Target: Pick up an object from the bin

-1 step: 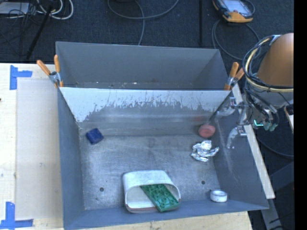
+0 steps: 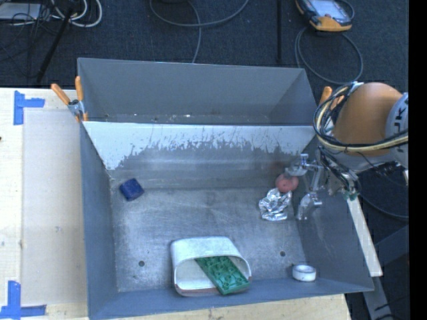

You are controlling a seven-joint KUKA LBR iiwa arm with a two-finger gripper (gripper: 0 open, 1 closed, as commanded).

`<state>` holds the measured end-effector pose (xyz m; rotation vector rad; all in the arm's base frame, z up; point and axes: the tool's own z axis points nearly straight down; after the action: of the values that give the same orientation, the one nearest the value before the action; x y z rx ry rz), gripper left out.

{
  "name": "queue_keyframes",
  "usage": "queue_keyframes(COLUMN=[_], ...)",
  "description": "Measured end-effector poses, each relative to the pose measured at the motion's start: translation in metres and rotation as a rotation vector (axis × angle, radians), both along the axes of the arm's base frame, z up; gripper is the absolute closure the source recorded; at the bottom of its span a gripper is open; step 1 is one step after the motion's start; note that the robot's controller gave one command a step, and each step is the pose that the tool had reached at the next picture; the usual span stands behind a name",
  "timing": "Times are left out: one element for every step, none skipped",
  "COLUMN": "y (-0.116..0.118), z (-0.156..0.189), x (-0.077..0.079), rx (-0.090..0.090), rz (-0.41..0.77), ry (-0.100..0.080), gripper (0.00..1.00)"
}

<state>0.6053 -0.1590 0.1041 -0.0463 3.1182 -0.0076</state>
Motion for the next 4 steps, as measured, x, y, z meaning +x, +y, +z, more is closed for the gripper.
queue_keyframes(y=[0.003,0.004,0.007,0.009], z=[-0.004,-0.004,-0.029,-0.027], x=[-0.002,-0.008,-0.002,-0.013], rx=[0.005,0.004,0.007,0.016], rz=[0.059,0.132,0.160,-0.063], ry=[0.024,0.024,0.017,0.009], gripper=[0.00,0.00,0.00,0.00])
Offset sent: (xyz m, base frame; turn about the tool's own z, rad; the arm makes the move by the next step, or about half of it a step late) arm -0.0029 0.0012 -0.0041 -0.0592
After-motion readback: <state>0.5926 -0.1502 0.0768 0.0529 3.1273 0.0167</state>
